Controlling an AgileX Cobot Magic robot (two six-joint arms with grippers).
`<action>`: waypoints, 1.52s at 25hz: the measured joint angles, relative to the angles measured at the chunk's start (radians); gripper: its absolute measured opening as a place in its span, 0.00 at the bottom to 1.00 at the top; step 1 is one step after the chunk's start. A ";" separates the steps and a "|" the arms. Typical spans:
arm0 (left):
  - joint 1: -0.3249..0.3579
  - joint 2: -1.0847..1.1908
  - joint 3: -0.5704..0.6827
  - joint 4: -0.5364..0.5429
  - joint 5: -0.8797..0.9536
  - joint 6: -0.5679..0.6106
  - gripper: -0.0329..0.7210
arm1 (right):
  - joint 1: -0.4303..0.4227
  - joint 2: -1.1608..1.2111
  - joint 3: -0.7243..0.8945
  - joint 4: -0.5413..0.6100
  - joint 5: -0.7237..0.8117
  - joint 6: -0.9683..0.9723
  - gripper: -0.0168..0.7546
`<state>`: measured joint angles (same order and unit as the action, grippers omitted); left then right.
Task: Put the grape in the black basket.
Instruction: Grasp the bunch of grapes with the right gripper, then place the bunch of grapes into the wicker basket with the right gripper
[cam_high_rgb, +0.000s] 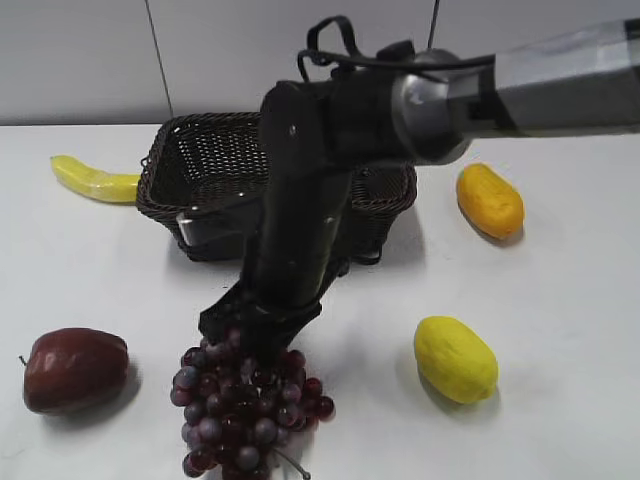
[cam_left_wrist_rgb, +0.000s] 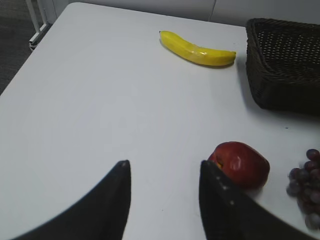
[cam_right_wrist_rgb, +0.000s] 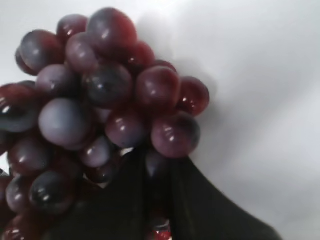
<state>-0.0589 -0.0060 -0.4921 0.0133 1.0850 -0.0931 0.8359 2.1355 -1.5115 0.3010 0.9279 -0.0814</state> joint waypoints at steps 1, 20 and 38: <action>0.000 0.000 0.000 0.000 0.000 0.000 0.60 | 0.000 -0.019 0.000 -0.001 0.004 0.000 0.10; 0.000 0.000 0.000 0.000 0.000 0.000 0.60 | 0.000 -0.510 -0.012 -0.137 -0.024 0.009 0.09; 0.000 0.000 0.000 0.000 0.000 0.000 0.58 | -0.127 -0.248 -0.527 -0.324 -0.026 0.105 0.09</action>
<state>-0.0589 -0.0060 -0.4921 0.0133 1.0850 -0.0931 0.7089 1.8872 -2.0390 -0.0233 0.9022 0.0236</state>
